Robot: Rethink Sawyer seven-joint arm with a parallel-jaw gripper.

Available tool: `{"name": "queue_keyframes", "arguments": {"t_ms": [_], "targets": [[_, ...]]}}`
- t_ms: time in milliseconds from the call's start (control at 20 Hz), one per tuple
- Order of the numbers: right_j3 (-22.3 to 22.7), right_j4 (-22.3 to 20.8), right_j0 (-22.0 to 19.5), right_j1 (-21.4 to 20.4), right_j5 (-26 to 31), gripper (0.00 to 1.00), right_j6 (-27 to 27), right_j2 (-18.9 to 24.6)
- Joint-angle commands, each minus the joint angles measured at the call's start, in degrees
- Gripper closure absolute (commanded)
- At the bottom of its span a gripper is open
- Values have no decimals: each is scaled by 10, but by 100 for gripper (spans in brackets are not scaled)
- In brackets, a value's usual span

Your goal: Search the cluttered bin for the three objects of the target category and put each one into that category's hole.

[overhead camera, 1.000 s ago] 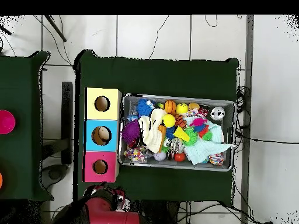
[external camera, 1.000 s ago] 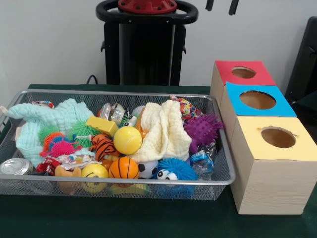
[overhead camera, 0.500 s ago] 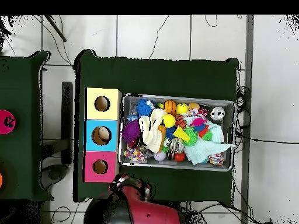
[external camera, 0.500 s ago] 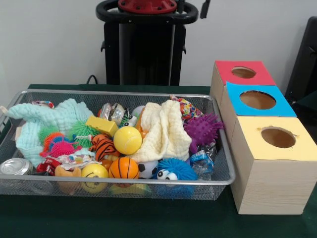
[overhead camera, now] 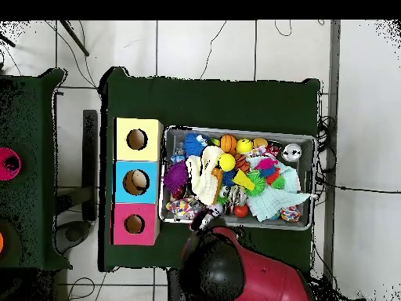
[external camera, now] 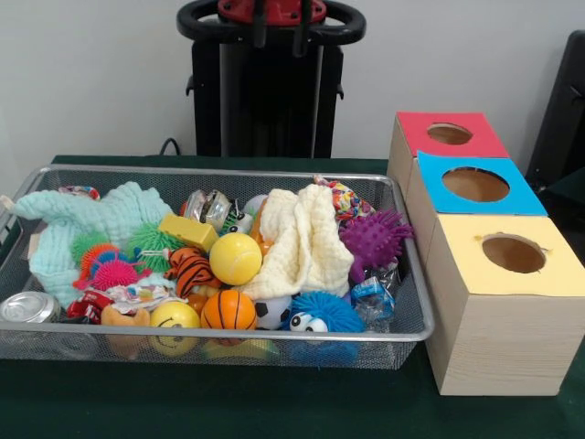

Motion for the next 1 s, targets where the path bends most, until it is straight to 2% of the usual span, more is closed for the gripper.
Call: {"name": "queue_keyframes", "arguments": {"t_ms": [50, 200, 500, 650, 800, 900, 950, 1000], "targets": [[18, -15, -68, 22, -21, 0, -128, 127], [22, -29, -93, 18, -15, 0, -124, 147], [59, -45, -154, 4, -29, 0, -130, 199], [80, -49, -191, -20, -44, 0, -143, 231], [153, 7, -324, -73, -67, 0, -229, 379], [199, 48, -374, -120, -64, 0, -255, 417], [208, 57, -373, -141, -55, 0, -263, 394], [223, 64, -396, -155, -66, 0, -267, 413]]}}
